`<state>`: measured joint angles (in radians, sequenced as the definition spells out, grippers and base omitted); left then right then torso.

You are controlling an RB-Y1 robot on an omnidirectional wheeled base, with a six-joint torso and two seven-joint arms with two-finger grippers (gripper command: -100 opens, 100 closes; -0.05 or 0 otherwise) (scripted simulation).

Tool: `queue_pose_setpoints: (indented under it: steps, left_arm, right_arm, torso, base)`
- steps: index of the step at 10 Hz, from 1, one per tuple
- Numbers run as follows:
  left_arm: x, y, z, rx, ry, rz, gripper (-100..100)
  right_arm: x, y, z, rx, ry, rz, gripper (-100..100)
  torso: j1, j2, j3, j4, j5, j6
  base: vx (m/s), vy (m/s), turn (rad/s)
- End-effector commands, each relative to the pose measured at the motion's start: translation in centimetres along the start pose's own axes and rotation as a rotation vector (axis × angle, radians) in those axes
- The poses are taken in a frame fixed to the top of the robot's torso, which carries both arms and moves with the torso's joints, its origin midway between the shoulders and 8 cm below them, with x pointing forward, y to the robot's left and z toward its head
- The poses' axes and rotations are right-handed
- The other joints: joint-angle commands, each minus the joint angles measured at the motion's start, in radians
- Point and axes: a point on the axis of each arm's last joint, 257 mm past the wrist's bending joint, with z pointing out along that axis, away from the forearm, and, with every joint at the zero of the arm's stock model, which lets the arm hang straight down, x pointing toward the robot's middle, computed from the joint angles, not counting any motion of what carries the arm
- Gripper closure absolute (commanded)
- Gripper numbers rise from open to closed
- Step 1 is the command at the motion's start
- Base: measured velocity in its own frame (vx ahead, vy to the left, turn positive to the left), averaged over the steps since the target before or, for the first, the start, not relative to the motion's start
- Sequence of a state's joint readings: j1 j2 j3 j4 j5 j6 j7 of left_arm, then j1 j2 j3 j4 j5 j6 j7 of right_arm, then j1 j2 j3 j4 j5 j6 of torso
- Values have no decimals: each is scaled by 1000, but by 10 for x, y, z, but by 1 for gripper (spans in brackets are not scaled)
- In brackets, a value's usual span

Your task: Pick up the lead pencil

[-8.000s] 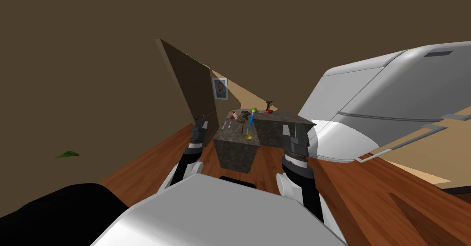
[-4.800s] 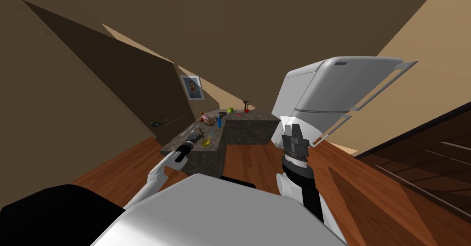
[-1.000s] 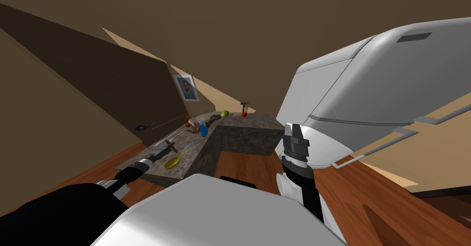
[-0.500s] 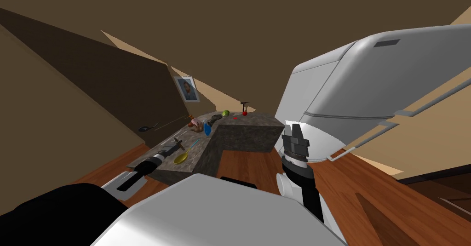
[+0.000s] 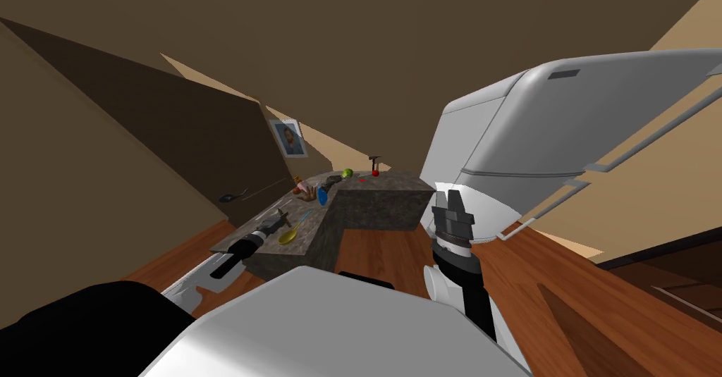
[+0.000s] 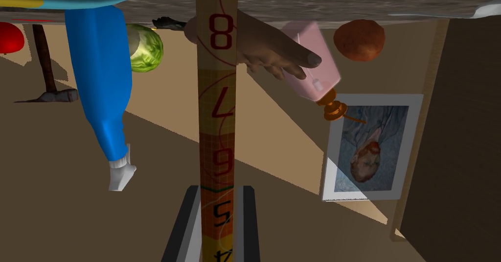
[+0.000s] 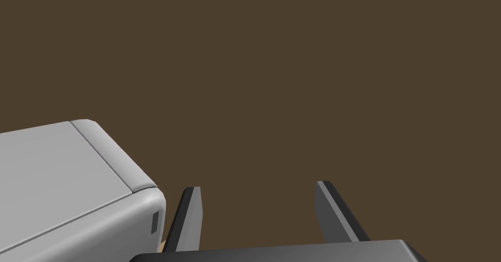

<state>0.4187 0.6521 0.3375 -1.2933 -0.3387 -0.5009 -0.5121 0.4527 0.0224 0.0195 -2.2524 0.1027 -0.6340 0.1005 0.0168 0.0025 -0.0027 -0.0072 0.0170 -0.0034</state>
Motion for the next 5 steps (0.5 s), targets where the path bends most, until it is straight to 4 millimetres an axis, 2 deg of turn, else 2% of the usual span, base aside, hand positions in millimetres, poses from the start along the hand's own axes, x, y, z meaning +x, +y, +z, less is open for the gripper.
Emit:
queue_pose_setpoints:
  steps: [1,2,3,5]
  left_arm:
    - [0,-23,13,10,-7,-1,100]
    - [3,-16,13,-15,7,-1,100]
    - [-2,-42,25,9,-11,-1,100]
    - [1,-33,26,-29,8,0,100]
  right_arm:
    - [0,0,0,0,0,0,0]
    - [0,0,0,0,0,0,0]
    - [0,0,0,0,0,0,0]
    - [0,0,0,0,0,0,0]
  torso:
    - [0,0,0,0,0,0]
    - [1,1,1,0,1,1]
    - [3,1,1,0,1,0]
    - [3,1,1,0,2,0]
  base:
    - [-107,71,-15]
    - [-105,83,-61]
    - [-112,86,-57]
    - [-77,56,-23]
